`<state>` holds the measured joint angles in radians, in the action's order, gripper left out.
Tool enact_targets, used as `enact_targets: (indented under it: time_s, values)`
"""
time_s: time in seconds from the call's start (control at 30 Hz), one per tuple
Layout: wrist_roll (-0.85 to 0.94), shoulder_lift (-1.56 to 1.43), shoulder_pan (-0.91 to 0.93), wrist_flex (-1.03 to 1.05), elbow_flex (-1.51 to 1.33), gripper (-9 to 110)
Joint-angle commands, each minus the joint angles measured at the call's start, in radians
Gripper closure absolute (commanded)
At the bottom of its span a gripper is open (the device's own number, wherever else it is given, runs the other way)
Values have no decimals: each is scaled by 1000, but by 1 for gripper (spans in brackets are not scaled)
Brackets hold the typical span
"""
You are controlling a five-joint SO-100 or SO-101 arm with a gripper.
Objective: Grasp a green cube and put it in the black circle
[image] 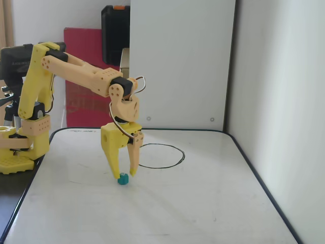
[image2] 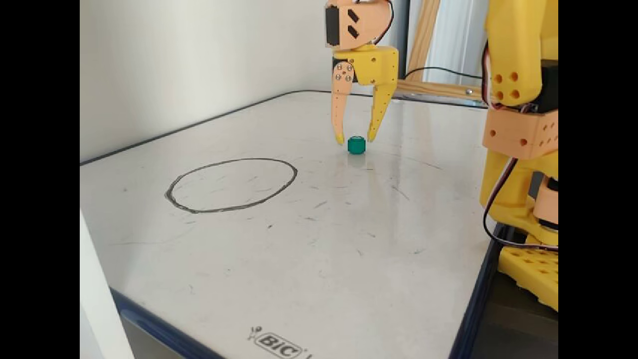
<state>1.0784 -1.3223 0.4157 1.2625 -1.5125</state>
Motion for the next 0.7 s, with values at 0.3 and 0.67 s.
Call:
enact_targets:
  time_s: [0.3,0.67]
  values:
    - [2,29,6,-25,43,88]
    - [-44,44,3,3,101,101]
